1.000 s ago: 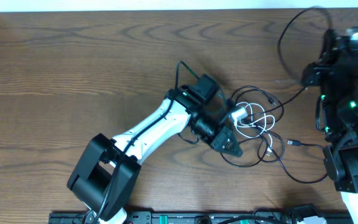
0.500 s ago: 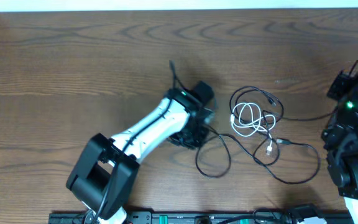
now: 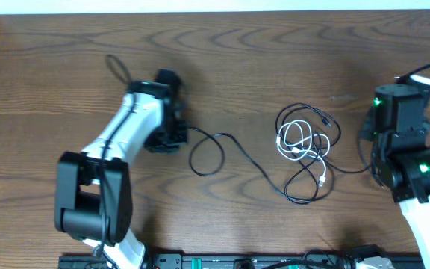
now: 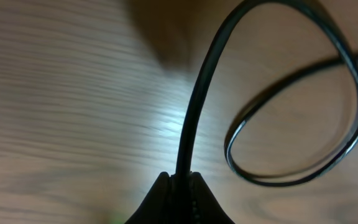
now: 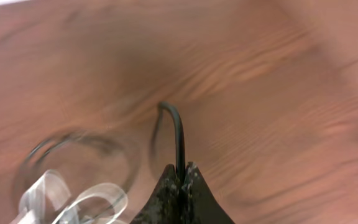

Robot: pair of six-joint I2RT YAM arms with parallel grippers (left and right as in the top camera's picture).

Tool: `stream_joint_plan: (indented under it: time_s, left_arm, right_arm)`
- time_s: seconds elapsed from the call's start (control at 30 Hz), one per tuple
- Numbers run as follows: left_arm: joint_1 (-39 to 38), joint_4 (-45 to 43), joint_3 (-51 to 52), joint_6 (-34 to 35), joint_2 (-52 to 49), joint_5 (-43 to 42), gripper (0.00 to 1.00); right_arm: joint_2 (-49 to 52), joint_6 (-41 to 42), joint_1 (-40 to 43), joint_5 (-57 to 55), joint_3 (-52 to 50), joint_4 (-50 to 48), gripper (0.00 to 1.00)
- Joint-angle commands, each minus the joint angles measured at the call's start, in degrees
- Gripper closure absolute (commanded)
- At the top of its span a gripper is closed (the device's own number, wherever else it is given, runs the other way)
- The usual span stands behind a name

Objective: Untangle cables

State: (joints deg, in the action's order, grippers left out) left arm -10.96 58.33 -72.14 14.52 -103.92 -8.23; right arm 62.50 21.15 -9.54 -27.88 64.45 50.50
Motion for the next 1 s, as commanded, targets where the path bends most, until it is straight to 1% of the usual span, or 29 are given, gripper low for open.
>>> stream_joint_plan:
  time_s: [0.0,0.1,0.17,0.3,0.47,0.6,0.7,0.83,0.97]
  left_arm:
    - [6.4,-0.6,-0.7,3.7,0.4,1.4,0.92]
    - [10.2,-1.5,-0.7,7.3,0.4,1.4,0.92]
    - [12.0,-1.9,-0.7,9.1,0.4,1.4,0.92]
    - [13.5,-2.3,-0.4,10.0,0.4,1.4,0.93]
    - [13.2,-2.5,-0.2,10.0,0.2,1.4,0.92]
    - [13.2,-2.5,-0.1,10.0,0.2,1.4,0.92]
    - [13.2,-2.5,-0.1,10.0,0.2,1.4,0.92]
    - [13.2,-2.5,-0.1,10.0,0.2,1.4,0.92]
    - [13.2,-2.7,-0.1,10.0,0.2,1.4,0.92]
  right_arm:
    - [2.5,6.4,0.5,27.8,0.3,3.7,0.99]
    - [5.1,6.7,0.3,37.5,0.2,7.6,0.99]
    - [6.8,6.7,-0.1,40.9,0.2,9.8,0.99]
    - [10.0,6.2,-2.0,41.7,0.1,13.8,0.99]
    - [12.0,6.3,-5.8,43.0,-0.2,13.9,0.99]
    - [12.1,6.2,-11.5,50.1,-0.2,10.0,0.99]
    - [12.1,6.3,-16.2,52.6,-0.2,6.0,0.99]
    - [12.2,6.2,-23.5,52.5,-0.2,-0.5,0.99]
    - [12.4,6.2,-30.6,47.5,-0.2,-7.8,0.99]
